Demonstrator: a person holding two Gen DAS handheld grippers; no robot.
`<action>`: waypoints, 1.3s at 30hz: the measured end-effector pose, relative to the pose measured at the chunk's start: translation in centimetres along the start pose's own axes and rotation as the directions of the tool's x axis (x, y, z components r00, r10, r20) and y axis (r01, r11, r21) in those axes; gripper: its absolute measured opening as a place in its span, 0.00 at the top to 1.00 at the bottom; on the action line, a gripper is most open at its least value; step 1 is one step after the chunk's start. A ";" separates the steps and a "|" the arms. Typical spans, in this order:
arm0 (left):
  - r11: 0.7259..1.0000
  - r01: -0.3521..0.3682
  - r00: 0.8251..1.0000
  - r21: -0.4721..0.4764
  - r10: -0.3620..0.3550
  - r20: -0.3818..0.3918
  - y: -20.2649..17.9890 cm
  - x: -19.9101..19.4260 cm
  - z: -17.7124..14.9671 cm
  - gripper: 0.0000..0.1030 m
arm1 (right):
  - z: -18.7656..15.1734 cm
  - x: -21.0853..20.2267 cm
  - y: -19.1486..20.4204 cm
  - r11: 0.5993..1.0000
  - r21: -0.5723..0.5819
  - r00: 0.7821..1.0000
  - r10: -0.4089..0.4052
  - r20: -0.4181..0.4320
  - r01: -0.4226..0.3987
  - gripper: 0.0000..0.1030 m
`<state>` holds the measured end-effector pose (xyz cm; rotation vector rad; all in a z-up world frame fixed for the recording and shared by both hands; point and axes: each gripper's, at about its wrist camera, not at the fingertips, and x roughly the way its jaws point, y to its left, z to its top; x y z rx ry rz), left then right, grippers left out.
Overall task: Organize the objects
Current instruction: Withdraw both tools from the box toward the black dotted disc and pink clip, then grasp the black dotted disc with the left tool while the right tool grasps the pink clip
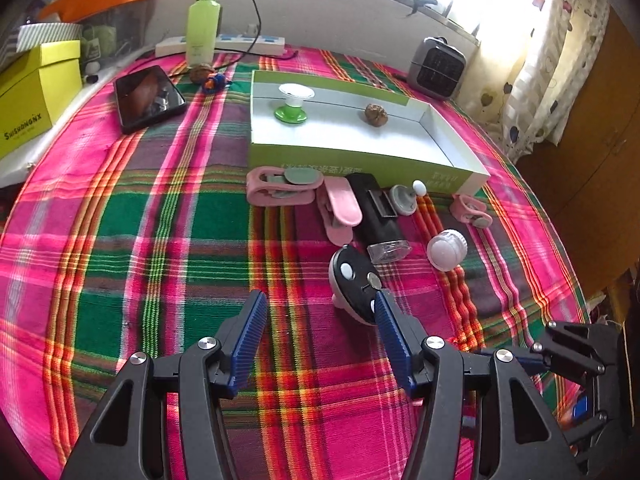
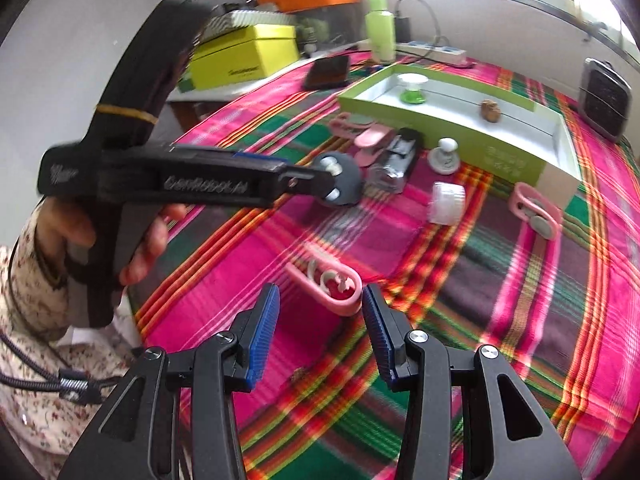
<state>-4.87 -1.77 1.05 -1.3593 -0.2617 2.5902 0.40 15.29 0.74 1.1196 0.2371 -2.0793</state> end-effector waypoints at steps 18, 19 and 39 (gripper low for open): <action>1.000 0.028 1.000 0.008 -0.028 -0.006 -0.5 0.7 0.8 0.46 | 1.0 2.3 1.2 0.991 -0.104 0.996 -0.087 0.007 0.087 0.57; 1.000 0.030 1.000 0.004 -0.030 -0.008 -0.5 0.9 0.9 0.46 | 1.0 2.3 1.1 0.991 -0.096 0.996 -0.091 0.012 0.091 0.57; 1.000 0.017 1.000 0.001 -0.017 0.000 -0.8 1.5 1.6 0.70 | 0.9 1.9 0.5 0.987 -0.049 0.988 -0.153 0.032 0.154 0.76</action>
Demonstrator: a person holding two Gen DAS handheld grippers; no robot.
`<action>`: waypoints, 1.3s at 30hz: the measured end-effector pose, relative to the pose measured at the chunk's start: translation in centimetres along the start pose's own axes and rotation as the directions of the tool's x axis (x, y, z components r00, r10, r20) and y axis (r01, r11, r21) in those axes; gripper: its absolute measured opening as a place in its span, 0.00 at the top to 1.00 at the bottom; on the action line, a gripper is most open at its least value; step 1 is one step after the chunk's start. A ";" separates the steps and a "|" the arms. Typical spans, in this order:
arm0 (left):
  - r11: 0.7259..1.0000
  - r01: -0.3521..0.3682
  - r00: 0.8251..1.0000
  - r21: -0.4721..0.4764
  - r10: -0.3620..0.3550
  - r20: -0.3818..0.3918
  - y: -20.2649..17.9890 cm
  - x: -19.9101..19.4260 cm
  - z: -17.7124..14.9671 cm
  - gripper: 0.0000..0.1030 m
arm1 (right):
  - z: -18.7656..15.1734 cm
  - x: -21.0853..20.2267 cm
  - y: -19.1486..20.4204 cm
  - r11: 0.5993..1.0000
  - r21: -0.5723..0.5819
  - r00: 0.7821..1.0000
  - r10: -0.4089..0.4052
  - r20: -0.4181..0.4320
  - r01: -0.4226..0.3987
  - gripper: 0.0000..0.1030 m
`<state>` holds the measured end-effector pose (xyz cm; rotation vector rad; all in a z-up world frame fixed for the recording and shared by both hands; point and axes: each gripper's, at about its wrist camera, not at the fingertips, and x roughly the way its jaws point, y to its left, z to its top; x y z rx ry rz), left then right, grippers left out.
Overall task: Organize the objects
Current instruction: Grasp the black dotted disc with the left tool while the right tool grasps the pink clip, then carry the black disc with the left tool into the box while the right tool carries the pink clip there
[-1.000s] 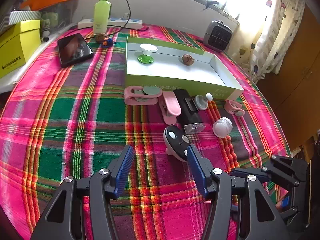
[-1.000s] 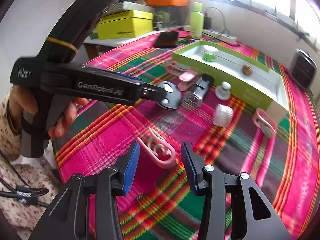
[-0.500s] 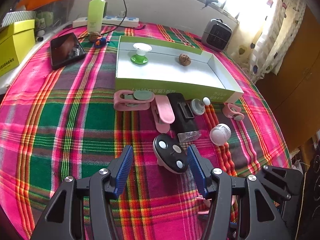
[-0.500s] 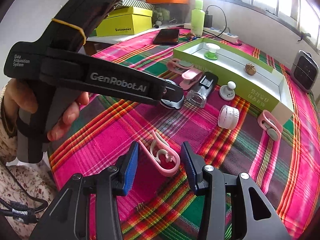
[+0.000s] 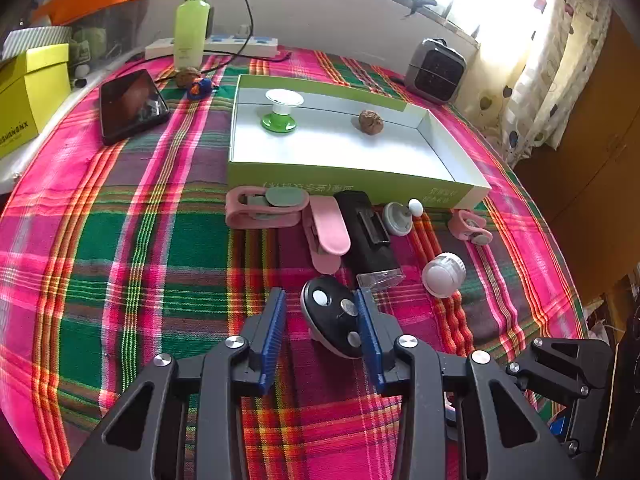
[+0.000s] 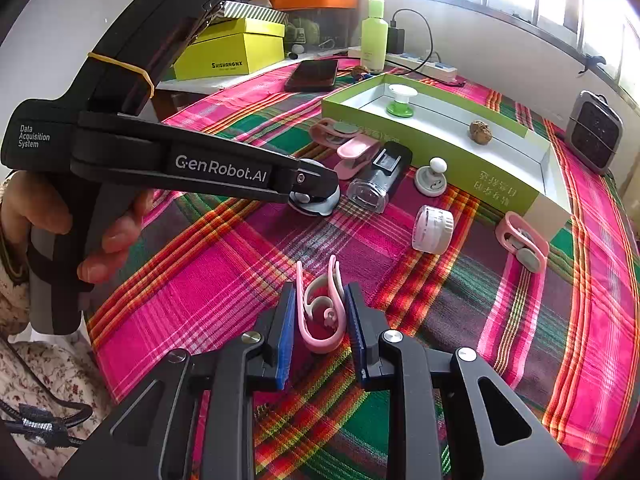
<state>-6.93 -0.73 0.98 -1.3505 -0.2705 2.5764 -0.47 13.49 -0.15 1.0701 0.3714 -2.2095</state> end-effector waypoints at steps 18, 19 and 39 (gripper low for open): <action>0.999 -0.021 0.999 0.026 0.020 0.032 -0.3 -0.7 -0.2 0.75 | 0.2 -0.5 -1.1 0.998 0.062 1.000 -0.017 0.014 0.016 0.76; 0.999 -0.022 0.999 0.030 0.021 0.034 -0.4 -0.8 -0.2 0.75 | 0.3 -0.7 -1.1 0.998 0.064 1.000 -0.018 0.018 0.017 0.76; 0.999 -0.007 0.997 0.042 0.004 0.079 -0.9 -2.4 1.2 0.75 | 1.9 -1.9 -3.3 0.991 0.130 0.997 -0.042 0.064 0.034 0.76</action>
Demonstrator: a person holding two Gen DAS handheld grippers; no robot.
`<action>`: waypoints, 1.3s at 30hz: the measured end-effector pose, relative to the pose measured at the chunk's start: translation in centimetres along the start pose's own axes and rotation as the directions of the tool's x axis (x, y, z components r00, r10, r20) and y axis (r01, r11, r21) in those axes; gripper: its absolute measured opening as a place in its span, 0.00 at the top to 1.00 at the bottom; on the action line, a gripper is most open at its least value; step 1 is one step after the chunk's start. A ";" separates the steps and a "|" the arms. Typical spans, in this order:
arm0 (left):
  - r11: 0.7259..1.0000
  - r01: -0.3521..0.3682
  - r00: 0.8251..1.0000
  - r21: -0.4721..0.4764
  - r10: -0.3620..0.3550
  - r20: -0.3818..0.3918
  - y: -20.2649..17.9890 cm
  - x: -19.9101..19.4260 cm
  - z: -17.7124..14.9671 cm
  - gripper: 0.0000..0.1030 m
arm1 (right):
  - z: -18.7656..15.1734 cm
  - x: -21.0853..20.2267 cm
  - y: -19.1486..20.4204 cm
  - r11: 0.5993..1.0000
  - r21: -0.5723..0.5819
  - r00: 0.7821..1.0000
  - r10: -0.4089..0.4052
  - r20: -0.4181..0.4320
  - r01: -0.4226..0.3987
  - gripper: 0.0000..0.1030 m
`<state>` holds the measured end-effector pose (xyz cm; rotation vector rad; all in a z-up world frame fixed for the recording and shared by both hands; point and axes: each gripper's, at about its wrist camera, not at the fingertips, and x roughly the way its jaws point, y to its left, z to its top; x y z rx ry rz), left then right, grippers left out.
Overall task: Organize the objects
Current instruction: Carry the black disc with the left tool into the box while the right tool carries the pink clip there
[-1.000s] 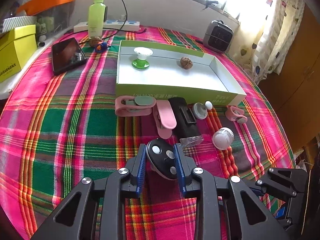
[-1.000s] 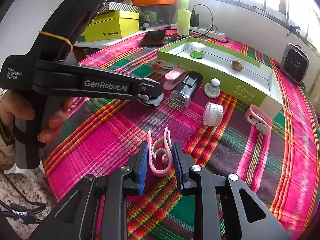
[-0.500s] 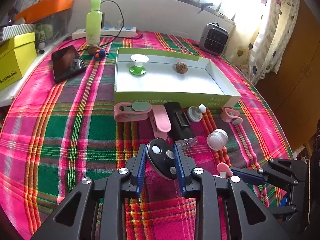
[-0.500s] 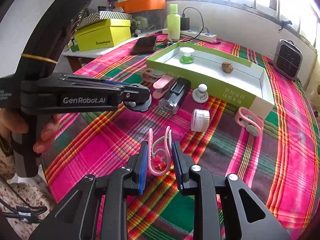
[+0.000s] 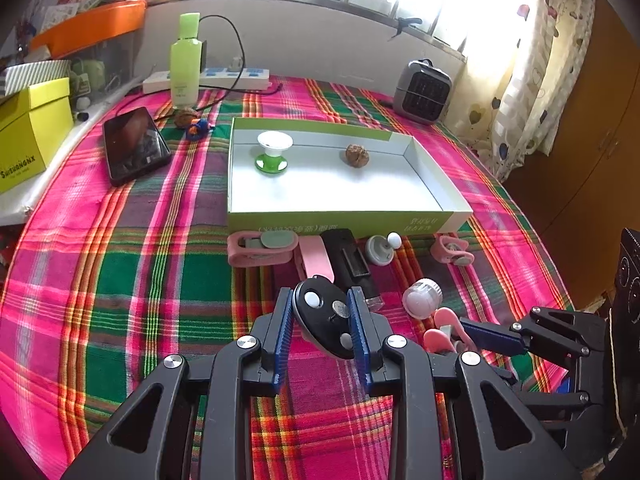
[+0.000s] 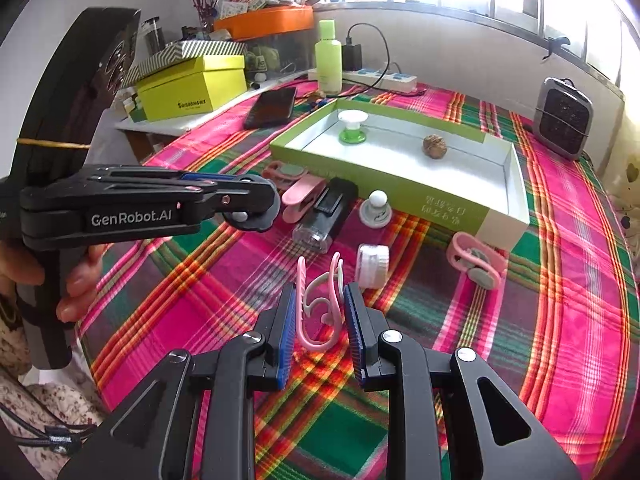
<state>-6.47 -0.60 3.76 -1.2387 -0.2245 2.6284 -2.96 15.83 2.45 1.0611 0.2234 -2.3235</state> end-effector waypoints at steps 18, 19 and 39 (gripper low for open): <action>1.000 0.006 0.999 -0.001 -0.006 0.039 0.1 0.6 3.8 0.75 | 3.7 -0.2 -4.0 0.993 0.096 0.997 -0.071 0.043 0.067 0.76; 1.000 0.008 0.999 0.001 -0.008 0.040 0.1 0.8 4.2 0.75 | 4.0 0.0 -4.3 0.992 0.103 0.996 -0.076 0.041 0.071 0.76; 1.000 0.010 1.000 0.006 -0.010 0.015 0.1 6.2 9.5 0.75 | 9.1 3.8 -10.1 0.976 0.165 0.989 -0.144 -0.016 0.144 0.76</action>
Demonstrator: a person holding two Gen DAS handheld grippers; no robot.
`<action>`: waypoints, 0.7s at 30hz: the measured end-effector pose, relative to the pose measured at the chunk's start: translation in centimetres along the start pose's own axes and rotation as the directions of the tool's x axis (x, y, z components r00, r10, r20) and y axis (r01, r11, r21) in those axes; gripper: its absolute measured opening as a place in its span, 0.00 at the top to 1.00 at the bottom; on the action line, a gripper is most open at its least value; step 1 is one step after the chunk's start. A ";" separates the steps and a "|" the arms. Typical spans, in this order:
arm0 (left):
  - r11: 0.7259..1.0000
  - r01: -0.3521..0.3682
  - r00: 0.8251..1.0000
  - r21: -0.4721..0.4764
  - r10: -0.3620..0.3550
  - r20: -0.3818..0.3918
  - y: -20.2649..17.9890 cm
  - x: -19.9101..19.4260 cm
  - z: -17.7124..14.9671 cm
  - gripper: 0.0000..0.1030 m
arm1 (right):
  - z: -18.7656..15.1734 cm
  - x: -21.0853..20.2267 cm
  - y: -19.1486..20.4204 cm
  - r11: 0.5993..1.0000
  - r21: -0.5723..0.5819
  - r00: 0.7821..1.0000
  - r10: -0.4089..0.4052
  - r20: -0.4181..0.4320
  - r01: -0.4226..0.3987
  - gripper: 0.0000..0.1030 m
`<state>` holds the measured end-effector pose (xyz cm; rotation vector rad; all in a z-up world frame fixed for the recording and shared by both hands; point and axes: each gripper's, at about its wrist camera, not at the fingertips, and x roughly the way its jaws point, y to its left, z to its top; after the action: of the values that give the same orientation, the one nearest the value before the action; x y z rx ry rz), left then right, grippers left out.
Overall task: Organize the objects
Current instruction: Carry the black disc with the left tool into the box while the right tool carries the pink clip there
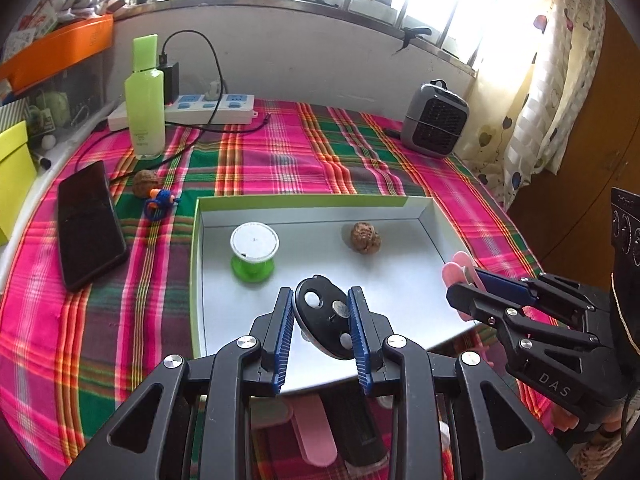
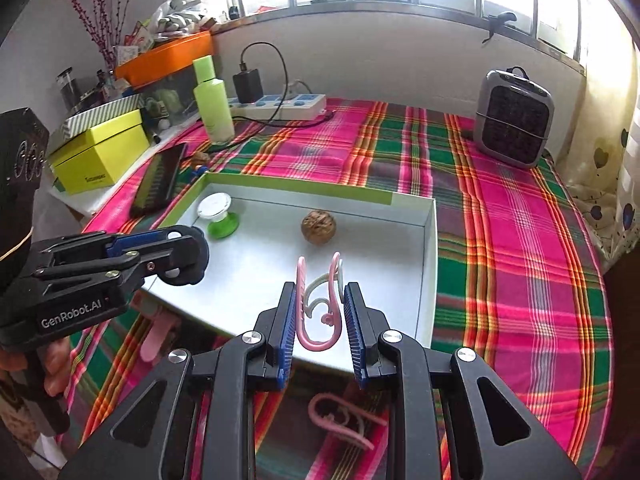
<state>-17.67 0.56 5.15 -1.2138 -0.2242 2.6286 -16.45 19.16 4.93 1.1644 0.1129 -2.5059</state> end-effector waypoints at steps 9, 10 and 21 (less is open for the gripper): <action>1.000 -0.004 1.000 0.003 0.004 -0.018 -0.1 3.0 2.1 0.75 | 1.9 2.9 -1.5 0.999 0.017 0.999 -0.028 -0.038 0.029 0.76; 1.000 -0.002 1.000 -0.005 0.002 -0.019 0.1 3.3 2.3 0.75 | 2.1 3.2 -1.5 0.999 0.017 0.999 -0.032 -0.042 0.033 0.76; 1.000 -0.008 0.999 -0.022 0.007 -0.051 0.1 6.3 3.7 0.75 | 3.5 6.1 -2.5 0.998 0.034 0.996 -0.042 -0.080 0.044 0.76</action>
<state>-24.47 2.03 2.88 -1.2892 -0.2402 2.6046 -23.49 18.82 2.41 1.2897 0.1160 -2.5084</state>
